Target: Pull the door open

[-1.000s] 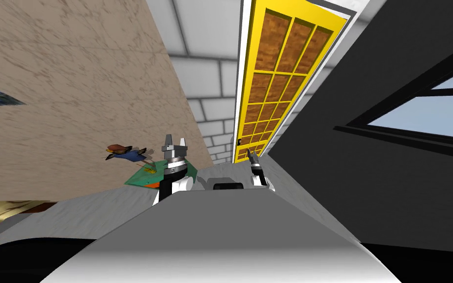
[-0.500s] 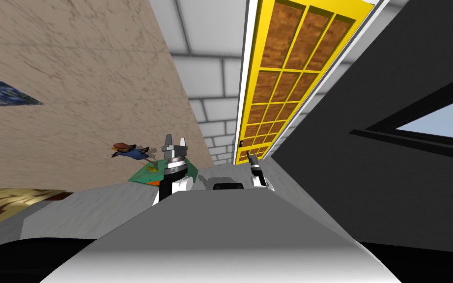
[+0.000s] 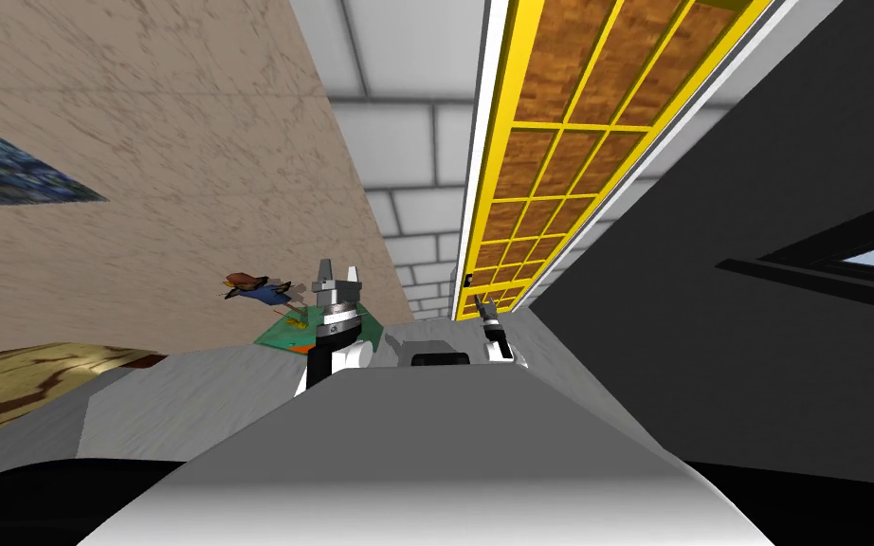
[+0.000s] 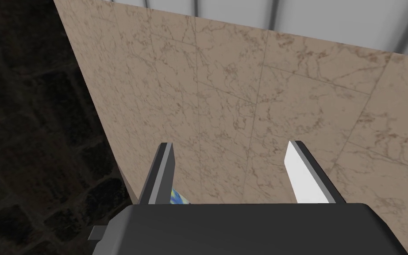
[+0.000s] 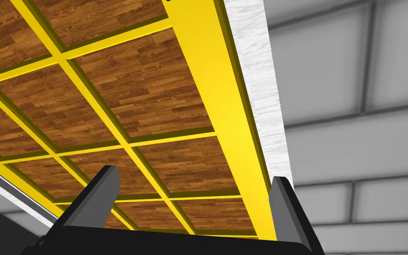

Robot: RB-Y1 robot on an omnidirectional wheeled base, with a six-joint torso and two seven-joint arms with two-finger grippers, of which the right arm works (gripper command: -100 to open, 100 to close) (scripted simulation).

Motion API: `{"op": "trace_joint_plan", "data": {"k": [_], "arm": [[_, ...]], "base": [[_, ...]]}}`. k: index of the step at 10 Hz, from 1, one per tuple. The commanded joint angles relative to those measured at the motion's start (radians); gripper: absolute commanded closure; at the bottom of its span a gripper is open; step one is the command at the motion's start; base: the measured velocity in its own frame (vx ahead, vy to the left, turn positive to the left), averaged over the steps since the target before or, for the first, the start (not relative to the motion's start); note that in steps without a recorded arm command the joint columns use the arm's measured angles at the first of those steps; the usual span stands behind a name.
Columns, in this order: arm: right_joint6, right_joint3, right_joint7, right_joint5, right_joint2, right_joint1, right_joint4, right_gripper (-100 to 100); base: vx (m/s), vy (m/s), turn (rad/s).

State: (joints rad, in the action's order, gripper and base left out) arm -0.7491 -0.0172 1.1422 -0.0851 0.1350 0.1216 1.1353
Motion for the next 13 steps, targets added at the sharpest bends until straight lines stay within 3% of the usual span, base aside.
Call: {"op": "trace_joint_plan", "data": {"k": [1, 8, 13], "arm": [[-0.011, 0.001, 0.041, -0.001, 0.002, -0.018, -0.050, -100], [-0.042, 0.005, 0.187, -0.003, 0.011, -0.072, -0.223, -100], [-0.058, 0.006, 0.266, -0.005, 0.014, -0.101, -0.315, -100]], "base": [[0.075, -0.055, 0.097], [0.080, -0.046, 0.098], [0.055, -0.043, 0.077]]}}
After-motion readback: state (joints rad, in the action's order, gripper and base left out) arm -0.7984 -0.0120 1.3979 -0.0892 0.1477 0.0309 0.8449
